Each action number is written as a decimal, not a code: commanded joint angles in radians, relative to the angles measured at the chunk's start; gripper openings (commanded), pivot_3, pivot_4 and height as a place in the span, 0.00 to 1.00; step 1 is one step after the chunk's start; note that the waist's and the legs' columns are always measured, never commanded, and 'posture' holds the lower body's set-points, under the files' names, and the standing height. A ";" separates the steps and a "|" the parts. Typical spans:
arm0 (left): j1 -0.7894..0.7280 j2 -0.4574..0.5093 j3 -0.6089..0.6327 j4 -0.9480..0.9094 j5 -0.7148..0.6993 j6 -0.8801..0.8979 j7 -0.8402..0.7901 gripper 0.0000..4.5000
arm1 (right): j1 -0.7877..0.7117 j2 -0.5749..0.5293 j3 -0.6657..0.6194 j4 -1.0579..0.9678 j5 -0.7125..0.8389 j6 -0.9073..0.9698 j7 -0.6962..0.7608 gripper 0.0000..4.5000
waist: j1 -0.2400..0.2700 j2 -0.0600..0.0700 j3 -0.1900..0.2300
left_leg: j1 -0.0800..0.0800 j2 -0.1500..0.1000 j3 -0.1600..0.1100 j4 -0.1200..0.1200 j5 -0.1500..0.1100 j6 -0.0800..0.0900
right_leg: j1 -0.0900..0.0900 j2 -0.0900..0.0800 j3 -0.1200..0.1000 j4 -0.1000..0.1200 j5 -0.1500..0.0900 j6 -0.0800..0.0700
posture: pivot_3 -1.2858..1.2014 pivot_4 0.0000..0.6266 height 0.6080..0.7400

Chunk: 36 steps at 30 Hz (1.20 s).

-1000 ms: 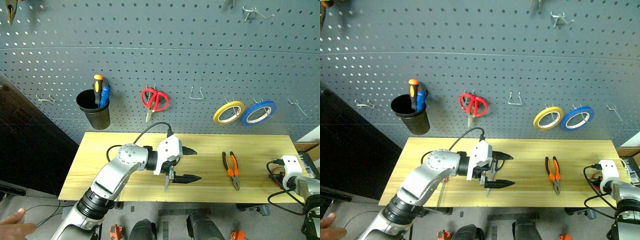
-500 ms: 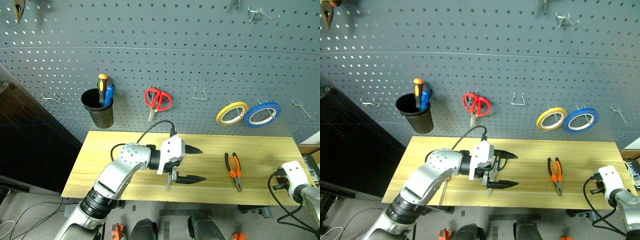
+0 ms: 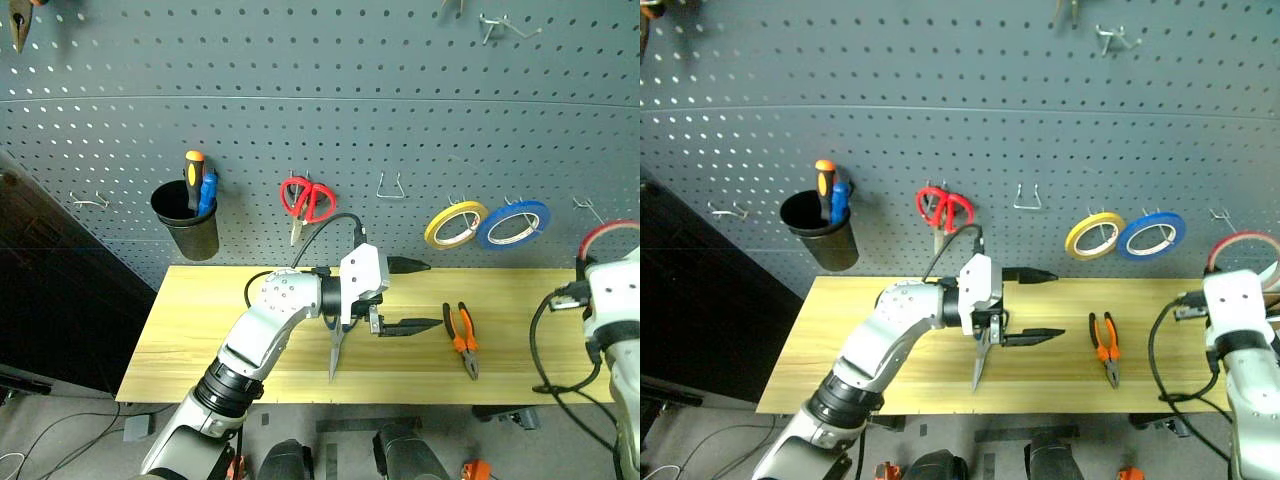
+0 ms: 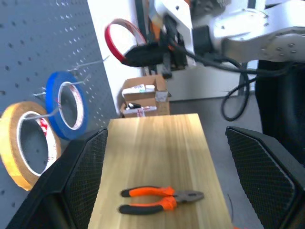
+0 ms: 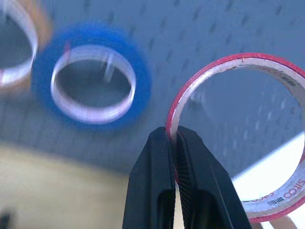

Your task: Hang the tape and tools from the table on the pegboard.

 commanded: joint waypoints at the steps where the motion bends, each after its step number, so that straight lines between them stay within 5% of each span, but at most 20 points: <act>1: -0.026 -0.034 0.007 -0.013 0.000 -0.028 0.030 0.94 | -0.087 -0.041 -0.067 0.137 0.080 -0.033 0.052 0.00 | -0.001 0.000 0.000 | -0.001 0.000 0.000 0.000 0.000 0.000 | 0.000 0.000 0.000 0.000 0.000 0.000 | 0.48 0.31 1.00; 8: -0.009 -0.054 -0.018 -0.032 0.007 -0.031 0.048 0.94 | -0.368 -0.129 -0.108 0.640 0.191 -0.123 0.153 0.00 | -0.015 0.000 0.000 | 0.001 0.000 0.003 0.000 -0.002 0.004 | 0.000 -0.001 0.002 0.001 0.000 0.000 | 0.48 0.31 1.00; 13: -0.002 -0.048 -0.015 -0.028 0.018 -0.037 0.058 0.94 | -0.469 -0.133 -0.110 0.797 0.264 -0.125 0.219 0.06 | -0.017 0.001 0.000 | 0.002 0.002 0.003 0.000 -0.001 0.003 | 0.000 -0.001 0.002 0.001 0.000 0.000 | 0.48 0.30 1.00; 21: 0.016 -0.004 0.015 0.000 0.034 -0.049 0.068 0.94 | -0.339 -0.073 -0.064 0.613 0.270 -0.080 0.195 0.62 | -0.013 0.001 -0.001 | 0.001 0.002 0.002 0.000 0.000 0.000 | 0.000 -0.005 0.001 0.001 0.000 0.000 | 0.49 0.29 1.00; 26: 0.026 0.102 0.022 0.089 0.098 -0.120 0.028 0.94 | -0.111 -0.018 0.043 0.312 0.234 0.189 0.102 0.99 | -0.010 0.001 -0.001 | 0.000 0.002 0.001 0.000 0.000 0.000 | 0.000 -0.006 0.001 0.002 0.000 0.000 | 0.48 0.30 1.00; 31: 0.031 0.228 0.013 0.218 0.166 -0.245 -0.052 0.94 | -0.009 0.075 0.202 0.078 0.174 0.433 -0.039 0.99 | -0.021 0.002 -0.001 | 0.000 0.002 0.002 -0.001 0.001 -0.001 | -0.004 -0.005 0.001 0.004 0.000 0.000 | 0.48 0.31 1.00; 36: 0.033 0.281 0.018 0.279 0.190 -0.332 -0.108 0.94 | -0.081 0.204 0.265 0.081 0.209 0.621 -0.096 0.99 | -0.020 0.001 -0.002 | -0.005 0.002 0.002 0.001 0.001 -0.001 | -0.010 -0.007 -0.001 0.006 0.000 -0.001 | 0.48 0.31 1.00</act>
